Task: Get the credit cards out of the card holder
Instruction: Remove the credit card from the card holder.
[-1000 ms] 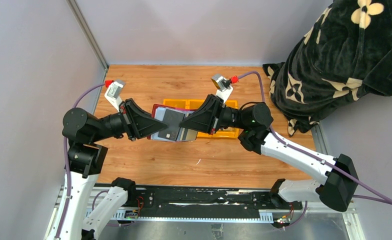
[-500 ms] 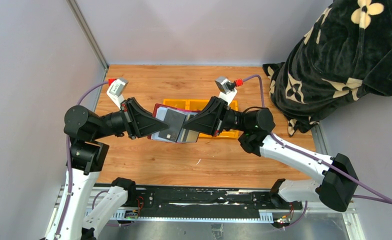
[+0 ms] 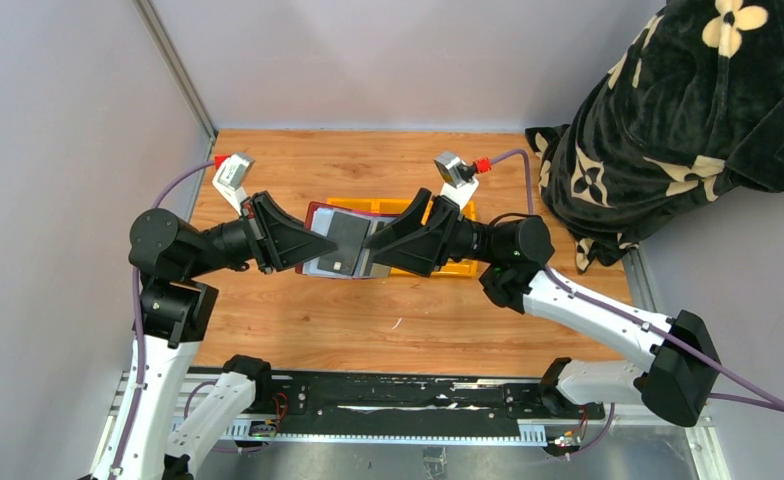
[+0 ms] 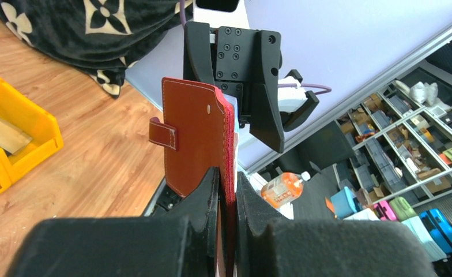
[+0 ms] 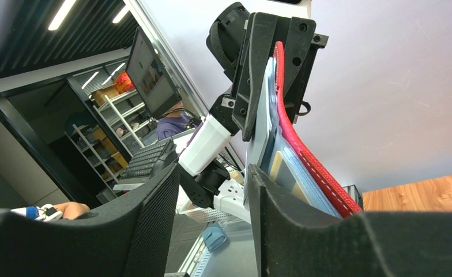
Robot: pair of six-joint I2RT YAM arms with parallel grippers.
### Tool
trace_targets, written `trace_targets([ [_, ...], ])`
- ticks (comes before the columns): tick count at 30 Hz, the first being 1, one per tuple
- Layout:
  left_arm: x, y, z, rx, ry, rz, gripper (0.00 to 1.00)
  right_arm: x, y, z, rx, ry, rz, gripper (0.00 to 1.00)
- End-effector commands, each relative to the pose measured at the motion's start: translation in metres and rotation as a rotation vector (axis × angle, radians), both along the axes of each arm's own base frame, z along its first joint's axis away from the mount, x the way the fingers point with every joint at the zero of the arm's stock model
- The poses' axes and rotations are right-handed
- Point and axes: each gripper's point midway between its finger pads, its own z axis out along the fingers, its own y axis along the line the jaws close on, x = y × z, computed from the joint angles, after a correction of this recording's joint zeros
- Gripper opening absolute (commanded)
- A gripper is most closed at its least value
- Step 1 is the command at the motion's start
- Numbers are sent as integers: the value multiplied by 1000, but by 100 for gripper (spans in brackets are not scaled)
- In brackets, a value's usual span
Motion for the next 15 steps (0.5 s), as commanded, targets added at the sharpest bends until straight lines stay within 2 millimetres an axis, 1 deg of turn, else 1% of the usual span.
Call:
trace_targets([
  [1,-11,2,18,-14,-58,-14,9,1,4,-9,-29,0,-27,52],
  [6,-13,2,19,-15,-62,-15,9,-4,10,-13,-55,-8,-9,52],
  [12,-14,2,22,-14,-68,-17,9,-2,5,-22,-86,-9,-52,52],
  [15,-14,2,21,-15,-65,-18,9,-2,6,-19,-88,-19,-56,51],
])
